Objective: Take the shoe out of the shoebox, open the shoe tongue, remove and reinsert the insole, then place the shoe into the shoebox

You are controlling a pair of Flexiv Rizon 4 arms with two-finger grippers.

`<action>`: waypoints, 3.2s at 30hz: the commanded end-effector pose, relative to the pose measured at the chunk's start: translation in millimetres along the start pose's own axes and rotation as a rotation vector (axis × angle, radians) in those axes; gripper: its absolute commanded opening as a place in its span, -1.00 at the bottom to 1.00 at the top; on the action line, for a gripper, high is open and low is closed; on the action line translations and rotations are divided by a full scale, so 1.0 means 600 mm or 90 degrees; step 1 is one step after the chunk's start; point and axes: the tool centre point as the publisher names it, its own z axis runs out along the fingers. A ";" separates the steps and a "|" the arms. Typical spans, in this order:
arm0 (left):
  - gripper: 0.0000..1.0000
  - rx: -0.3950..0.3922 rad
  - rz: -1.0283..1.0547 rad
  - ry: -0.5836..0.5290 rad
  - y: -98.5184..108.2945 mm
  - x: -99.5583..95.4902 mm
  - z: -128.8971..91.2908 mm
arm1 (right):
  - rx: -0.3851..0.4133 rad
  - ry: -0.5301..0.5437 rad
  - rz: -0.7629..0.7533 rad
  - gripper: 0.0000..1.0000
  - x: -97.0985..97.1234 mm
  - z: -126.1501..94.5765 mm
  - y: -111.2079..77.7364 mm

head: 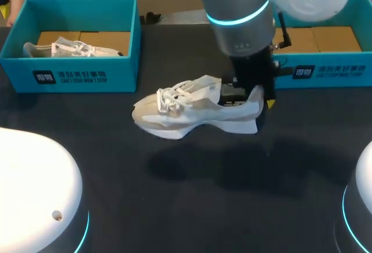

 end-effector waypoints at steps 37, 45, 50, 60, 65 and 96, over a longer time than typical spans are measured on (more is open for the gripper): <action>1.00 -0.001 0.001 0.002 -0.002 0.000 -0.001 | 0.031 0.007 0.010 -1.00 0.136 0.272 -0.012; 1.00 -0.001 0.001 0.002 -0.002 0.000 -0.001 | 0.028 0.002 0.006 -1.00 0.146 0.290 -0.010; 1.00 -0.001 0.001 0.002 -0.002 0.000 -0.001 | 0.026 0.010 0.009 -0.69 0.145 0.289 -0.009; 1.00 -0.001 0.001 0.002 -0.002 0.000 -0.001 | 0.024 0.025 -0.007 0.51 0.145 0.260 -0.013; 1.00 -0.001 0.001 0.002 -0.002 0.000 -0.001 | 0.015 0.042 -0.024 1.00 0.137 0.233 -0.011; 1.00 -0.001 0.001 0.002 -0.002 0.000 -0.001 | -0.115 0.053 -0.709 1.00 0.137 0.051 0.001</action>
